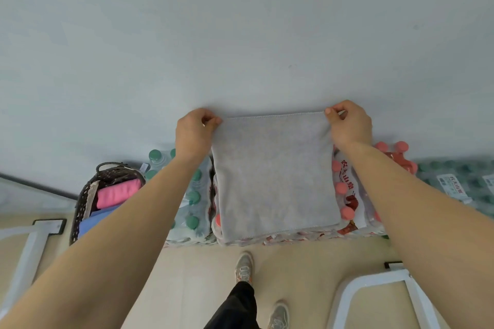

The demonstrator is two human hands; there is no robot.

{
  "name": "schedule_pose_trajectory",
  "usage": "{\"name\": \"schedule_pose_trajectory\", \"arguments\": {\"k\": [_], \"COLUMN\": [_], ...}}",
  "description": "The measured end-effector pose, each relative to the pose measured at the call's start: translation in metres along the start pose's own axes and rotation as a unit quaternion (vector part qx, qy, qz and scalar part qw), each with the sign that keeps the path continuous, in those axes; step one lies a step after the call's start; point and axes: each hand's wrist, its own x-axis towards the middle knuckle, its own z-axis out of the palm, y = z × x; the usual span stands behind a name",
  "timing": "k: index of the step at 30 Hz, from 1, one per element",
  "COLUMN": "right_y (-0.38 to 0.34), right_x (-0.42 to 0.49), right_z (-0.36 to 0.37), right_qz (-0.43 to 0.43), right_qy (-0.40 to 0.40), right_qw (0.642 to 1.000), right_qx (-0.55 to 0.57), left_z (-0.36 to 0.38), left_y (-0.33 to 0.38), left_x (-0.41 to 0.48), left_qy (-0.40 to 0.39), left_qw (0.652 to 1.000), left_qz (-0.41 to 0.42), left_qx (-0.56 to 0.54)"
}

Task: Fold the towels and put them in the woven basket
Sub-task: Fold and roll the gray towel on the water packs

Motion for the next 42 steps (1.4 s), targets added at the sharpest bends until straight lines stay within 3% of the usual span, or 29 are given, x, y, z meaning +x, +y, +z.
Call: {"name": "schedule_pose_trajectory", "arguments": {"k": [8,16,23,31,37,40,42], "right_y": [0.029,0.084,0.123,0.142,0.156,0.148,0.136], "right_x": [-0.038,-0.1,-0.135,-0.147,-0.15,-0.15,-0.146], "right_z": [-0.009,-0.023,-0.031,-0.024,-0.016,-0.014,-0.01], "right_qz": [0.014,0.082,0.122,0.079,0.045,-0.024,-0.112], "right_qy": [0.005,-0.105,-0.123,-0.134,-0.173,-0.145,-0.103], "right_qw": [0.998,0.976,0.97,0.986,0.982,0.972,0.954], "right_qx": [0.063,0.173,0.173,0.059,-0.055,-0.181,-0.26], "left_z": [0.001,0.009,0.016,0.023,0.03,0.034,0.04], "left_y": [-0.008,-0.026,-0.034,-0.04,-0.054,-0.054,-0.049], "left_x": [-0.043,-0.129,-0.18,-0.2,-0.196,-0.19,-0.18], "left_qy": [-0.008,-0.016,-0.022,-0.049,-0.119,-0.146,-0.118], "left_qw": [0.998,0.997,0.996,0.995,0.98,0.956,0.943], "left_qz": [-0.04,-0.071,-0.085,-0.073,-0.035,0.014,0.068], "left_qx": [-0.043,-0.021,-0.014,0.051,0.153,0.255,0.303]}}
